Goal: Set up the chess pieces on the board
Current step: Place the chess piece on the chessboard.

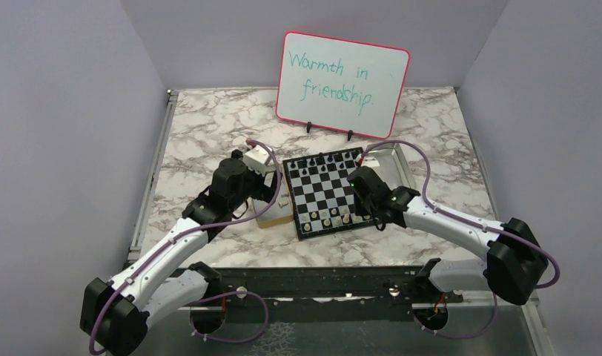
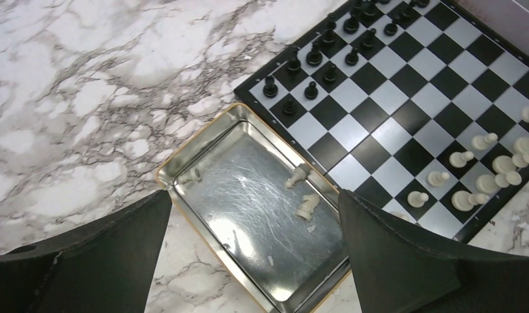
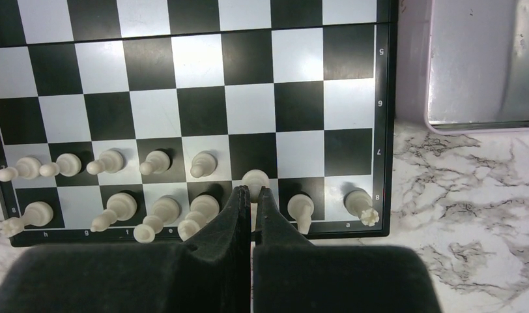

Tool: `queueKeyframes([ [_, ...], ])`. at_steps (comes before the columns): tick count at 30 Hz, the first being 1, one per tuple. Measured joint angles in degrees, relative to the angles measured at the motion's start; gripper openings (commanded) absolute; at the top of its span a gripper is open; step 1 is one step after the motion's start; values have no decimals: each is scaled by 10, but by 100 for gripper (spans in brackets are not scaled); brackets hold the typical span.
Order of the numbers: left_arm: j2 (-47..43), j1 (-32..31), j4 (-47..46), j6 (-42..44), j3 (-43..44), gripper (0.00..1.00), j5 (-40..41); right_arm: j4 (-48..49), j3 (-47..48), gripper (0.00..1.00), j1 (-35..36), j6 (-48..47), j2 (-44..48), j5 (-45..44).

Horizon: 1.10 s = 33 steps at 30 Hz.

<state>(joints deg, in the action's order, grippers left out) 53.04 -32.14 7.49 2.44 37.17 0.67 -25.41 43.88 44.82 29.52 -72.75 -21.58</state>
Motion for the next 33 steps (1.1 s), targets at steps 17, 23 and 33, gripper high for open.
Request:
queueKeyframes([
  [17,-30,1,21,-22,8,99,62,20,2,1,-14,5,-34,29],
  [23,-30,1,21,-18,6,99,62,23,7,2,-18,5,-42,35],
  [33,-30,1,21,-17,6,99,62,24,9,3,-22,5,-59,43],
])
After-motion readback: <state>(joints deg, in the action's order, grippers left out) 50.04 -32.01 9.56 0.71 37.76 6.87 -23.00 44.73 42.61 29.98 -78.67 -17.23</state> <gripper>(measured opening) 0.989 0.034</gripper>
